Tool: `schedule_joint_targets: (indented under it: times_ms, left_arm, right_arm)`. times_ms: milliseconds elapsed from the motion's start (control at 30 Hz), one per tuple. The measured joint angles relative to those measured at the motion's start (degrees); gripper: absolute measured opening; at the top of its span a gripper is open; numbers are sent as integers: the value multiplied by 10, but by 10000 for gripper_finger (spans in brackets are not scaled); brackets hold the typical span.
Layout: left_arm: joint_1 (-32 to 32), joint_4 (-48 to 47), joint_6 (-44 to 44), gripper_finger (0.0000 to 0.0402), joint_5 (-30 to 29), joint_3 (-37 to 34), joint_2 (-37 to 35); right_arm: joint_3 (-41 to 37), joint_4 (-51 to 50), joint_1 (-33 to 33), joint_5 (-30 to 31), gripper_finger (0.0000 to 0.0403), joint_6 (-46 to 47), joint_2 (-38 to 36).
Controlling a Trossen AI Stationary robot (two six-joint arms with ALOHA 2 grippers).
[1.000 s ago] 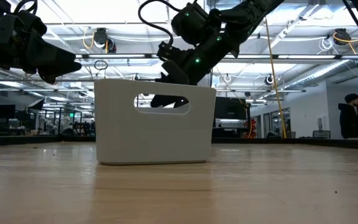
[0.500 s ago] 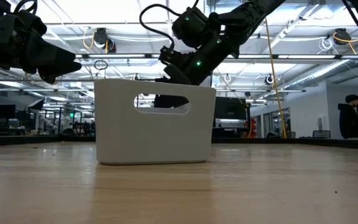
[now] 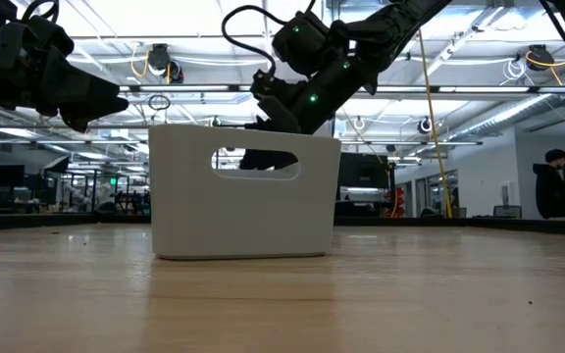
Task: Pick & Place food coloring
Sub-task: Put the large black food coloring bottle into the gray bin
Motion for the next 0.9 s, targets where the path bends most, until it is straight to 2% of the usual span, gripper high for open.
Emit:
schedule_joint_targets:
  times_ms: [267, 533, 700, 900]
  left_arm:
    - [0, 0, 0, 207, 0, 0, 0]
    - [0, 0, 0, 196, 0, 0, 0]
    - [0, 0, 0, 191, 0, 0, 0]
    - [0, 0, 0, 204, 0, 0, 0]
  right_arm:
    - [0, 3, 9, -1, 235, 0, 0]
    - [0, 4, 11, -1, 235, -2, 0]
    - [0, 4, 11, -1, 216, -3, 0]
    - [0, 4, 11, 0, 193, -2, 0]
